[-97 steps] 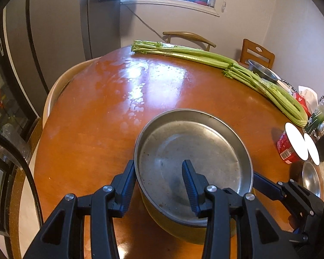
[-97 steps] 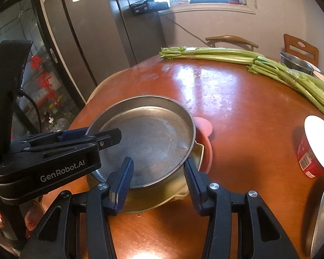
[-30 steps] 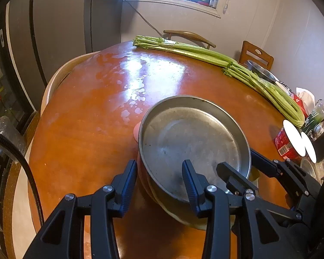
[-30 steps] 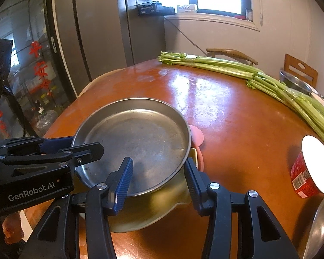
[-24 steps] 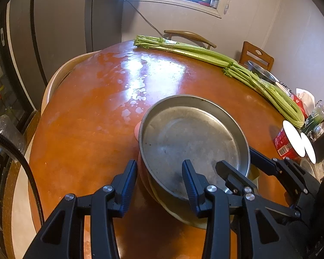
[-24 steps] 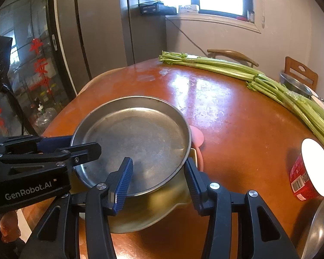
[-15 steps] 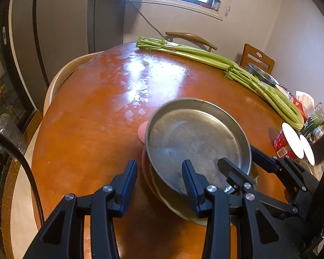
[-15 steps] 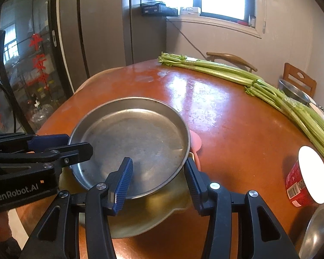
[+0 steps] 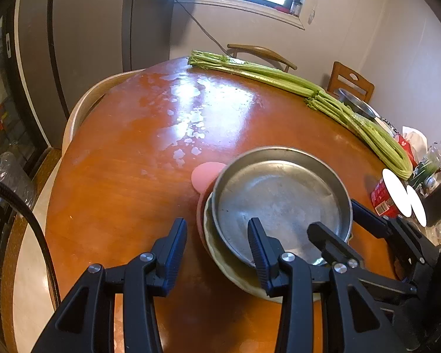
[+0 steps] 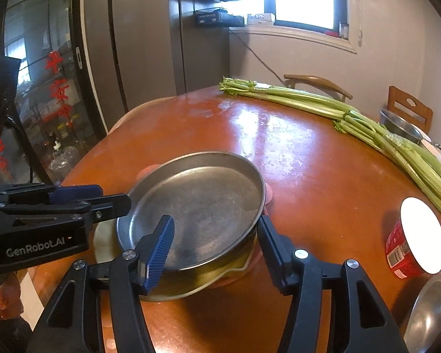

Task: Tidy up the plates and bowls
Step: 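Lower the silver tray onto the yellow shell plate with the left gripper, then open the left gripper and withdraw it from the tray rim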

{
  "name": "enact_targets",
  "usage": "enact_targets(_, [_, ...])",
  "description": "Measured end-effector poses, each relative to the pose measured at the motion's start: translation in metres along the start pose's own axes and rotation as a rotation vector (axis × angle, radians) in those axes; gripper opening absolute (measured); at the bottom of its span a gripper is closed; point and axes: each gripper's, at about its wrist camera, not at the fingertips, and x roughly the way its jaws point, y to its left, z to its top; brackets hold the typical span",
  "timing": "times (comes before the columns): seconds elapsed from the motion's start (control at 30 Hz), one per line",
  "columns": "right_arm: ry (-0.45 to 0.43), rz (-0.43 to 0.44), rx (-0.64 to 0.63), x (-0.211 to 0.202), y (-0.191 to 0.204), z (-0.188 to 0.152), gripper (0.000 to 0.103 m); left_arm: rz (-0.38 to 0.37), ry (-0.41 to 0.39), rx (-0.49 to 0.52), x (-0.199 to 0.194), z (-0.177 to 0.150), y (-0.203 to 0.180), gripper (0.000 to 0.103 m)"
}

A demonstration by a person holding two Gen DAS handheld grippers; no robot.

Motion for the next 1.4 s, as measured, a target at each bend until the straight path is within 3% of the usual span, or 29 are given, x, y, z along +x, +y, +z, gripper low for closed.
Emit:
enact_targets(0.5, [-0.046, -0.003, 0.073, -0.025, -0.02, -0.006, 0.06, -0.021, 0.026, -0.02, 0.0, -0.004, 0.009, 0.043])
enact_targets(1.07, [-0.021, 0.013, 0.129, -0.018, -0.023, -0.013, 0.061, -0.118, 0.111, -0.111, 0.032, 0.001, 0.019, 0.044])
enact_targets(1.4, [-0.002, 0.037, 0.147, -0.008, -0.018, -0.018, 0.061, -0.114, 0.119, -0.094, 0.043, 0.003, 0.006, 0.044])
